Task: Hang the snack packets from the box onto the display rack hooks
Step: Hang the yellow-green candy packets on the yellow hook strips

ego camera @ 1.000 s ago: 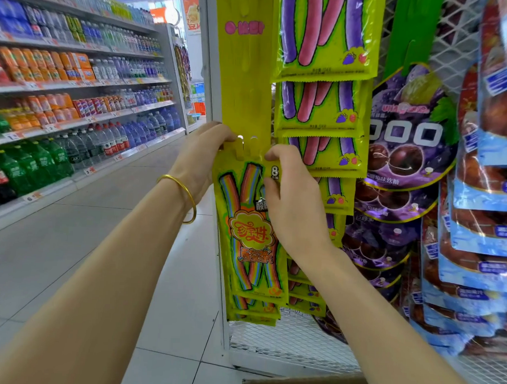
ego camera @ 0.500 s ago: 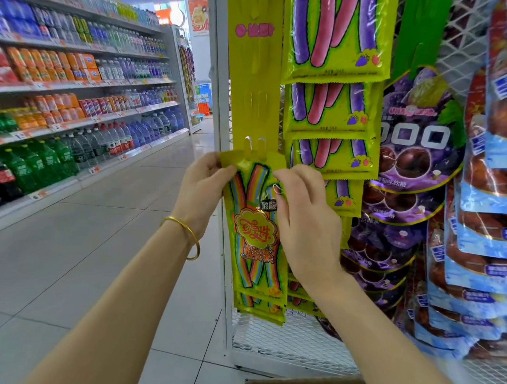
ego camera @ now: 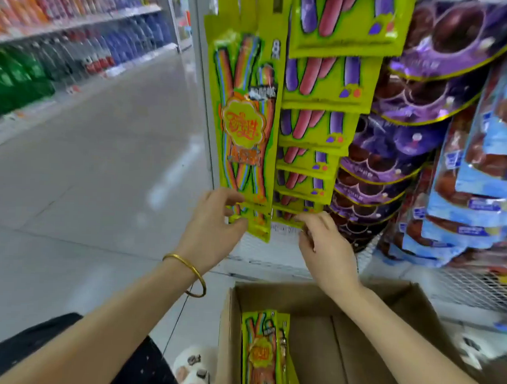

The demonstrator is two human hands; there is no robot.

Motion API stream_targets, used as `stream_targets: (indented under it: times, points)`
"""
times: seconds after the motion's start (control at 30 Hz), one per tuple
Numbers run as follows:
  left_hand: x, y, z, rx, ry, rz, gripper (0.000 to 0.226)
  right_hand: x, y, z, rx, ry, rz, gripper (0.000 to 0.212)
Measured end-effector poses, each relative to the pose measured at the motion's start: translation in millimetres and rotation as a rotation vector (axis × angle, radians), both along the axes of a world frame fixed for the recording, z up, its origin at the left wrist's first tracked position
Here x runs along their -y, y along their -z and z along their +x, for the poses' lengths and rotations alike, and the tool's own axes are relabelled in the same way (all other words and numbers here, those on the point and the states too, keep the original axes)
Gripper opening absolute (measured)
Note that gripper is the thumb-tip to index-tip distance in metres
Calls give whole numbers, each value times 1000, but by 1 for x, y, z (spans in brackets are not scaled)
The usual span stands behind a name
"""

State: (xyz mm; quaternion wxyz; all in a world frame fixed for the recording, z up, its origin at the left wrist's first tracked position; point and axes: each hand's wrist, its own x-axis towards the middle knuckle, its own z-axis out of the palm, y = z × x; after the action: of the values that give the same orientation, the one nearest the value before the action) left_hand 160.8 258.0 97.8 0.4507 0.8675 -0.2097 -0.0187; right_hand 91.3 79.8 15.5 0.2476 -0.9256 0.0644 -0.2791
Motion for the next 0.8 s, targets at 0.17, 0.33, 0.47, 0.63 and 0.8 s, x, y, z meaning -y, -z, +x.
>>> stream_targets:
  times: [0.17, 0.33, 0.47, 0.63, 0.8]
  points:
    - [18, 52, -28, -245, 310, 314, 27, 5, 134, -30, -763, -23, 390, 24]
    - [12, 74, -19, -339, 316, 387, 24, -31, 224, -43, -1024, 58, 661, 36]
    - [7, 83, -10, -393, 276, 392, 14, -55, 259, -28, -1053, 151, 711, 43]
    - [-2, 85, -4, -451, 273, 397, 15, -72, 273, -16, -1071, 408, 763, 53]
    - [-10, 87, 1, -447, 265, 369, 12, -84, 269, -20, -1113, 386, 861, 45]
